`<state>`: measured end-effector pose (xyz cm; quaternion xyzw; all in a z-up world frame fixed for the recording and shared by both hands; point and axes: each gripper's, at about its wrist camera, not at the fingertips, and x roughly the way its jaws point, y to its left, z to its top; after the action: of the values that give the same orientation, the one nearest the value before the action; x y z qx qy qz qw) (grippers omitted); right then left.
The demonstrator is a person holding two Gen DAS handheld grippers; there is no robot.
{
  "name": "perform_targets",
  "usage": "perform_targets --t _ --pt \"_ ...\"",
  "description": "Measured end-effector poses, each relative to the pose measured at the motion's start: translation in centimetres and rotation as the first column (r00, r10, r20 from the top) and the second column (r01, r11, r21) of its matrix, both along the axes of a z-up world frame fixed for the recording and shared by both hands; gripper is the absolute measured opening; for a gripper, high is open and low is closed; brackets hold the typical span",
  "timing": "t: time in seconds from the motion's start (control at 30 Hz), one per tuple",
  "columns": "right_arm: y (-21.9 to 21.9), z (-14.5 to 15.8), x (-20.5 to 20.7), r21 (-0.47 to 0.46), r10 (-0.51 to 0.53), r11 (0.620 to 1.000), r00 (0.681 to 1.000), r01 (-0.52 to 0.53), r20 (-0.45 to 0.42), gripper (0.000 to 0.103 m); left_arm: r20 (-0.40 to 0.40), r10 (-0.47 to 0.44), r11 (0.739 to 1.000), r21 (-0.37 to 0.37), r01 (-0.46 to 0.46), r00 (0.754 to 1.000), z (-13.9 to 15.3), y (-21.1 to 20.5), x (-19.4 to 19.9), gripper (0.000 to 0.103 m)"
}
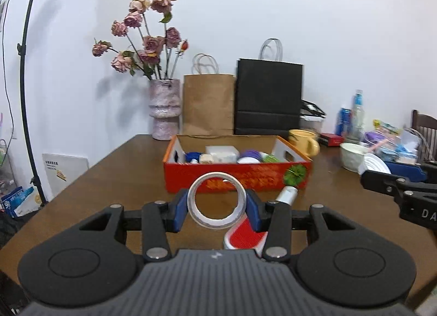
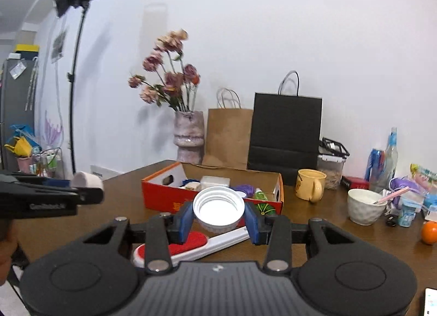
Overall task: Organize rigid objects
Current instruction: 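Carry the tape roll and white cap into the box and release both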
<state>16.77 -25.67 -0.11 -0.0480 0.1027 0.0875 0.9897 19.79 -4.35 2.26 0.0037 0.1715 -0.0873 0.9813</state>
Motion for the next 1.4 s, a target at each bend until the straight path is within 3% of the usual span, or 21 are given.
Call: perform_targets --t 0.17,0.37,0.53,0.7,0.83,1.03,1.23,1.4 --pt "0.5 0.2 -3.4 -0.002 0.023 1.000 0.999 -0.023 0.025 0.040 0.033 0.009 1.000 0.001 -0.009 0.999 0.6 0.0 -3.4 0.044" --pt "0.6 0.4 -4.6 0.000 0.021 1.000 0.999 -0.021 0.037 0.040 0.076 0.002 1.000 -0.004 -0.001 0.997 1.4 0.0 -4.9 0.044" --pt "0.6 -0.1 -3.6 0.006 0.023 1.000 1.000 -0.023 0.015 0.040 0.047 0.002 1.000 -0.004 -0.002 0.999 0.6 0.0 -3.5 0.044" --pt "0.3 -0.1 0.8 0.017 0.048 0.999 0.998 -0.048 -0.030 0.040 0.029 -0.013 1.000 0.011 0.012 0.999 0.4 -0.4 0.0 0.044" --pt "-0.4 1.0 7.7 0.051 0.090 0.995 0.992 -0.085 -0.094 0.040 0.006 -0.064 0.998 0.002 0.064 0.998 1.9 -0.8 6.2 0.044" --pt "-0.9 2.5 21.9 0.025 0.094 0.996 0.975 -0.091 -0.201 0.040 -0.123 -0.151 0.989 -0.026 0.149 0.981 3.7 -2.4 21.4 0.044" --pt "-2.1 -0.8 35.3 -0.010 0.037 0.999 0.913 -0.044 -0.407 0.040 -0.349 -0.151 0.988 -0.025 0.152 0.925 -0.1 -4.9 35.1 0.044" --pt "-2.4 -4.5 40.6 -0.073 -0.039 0.997 0.863 0.003 -0.504 0.040 -0.451 -0.079 0.992 0.048 0.112 0.889 -4.2 -6.4 40.6 0.046"
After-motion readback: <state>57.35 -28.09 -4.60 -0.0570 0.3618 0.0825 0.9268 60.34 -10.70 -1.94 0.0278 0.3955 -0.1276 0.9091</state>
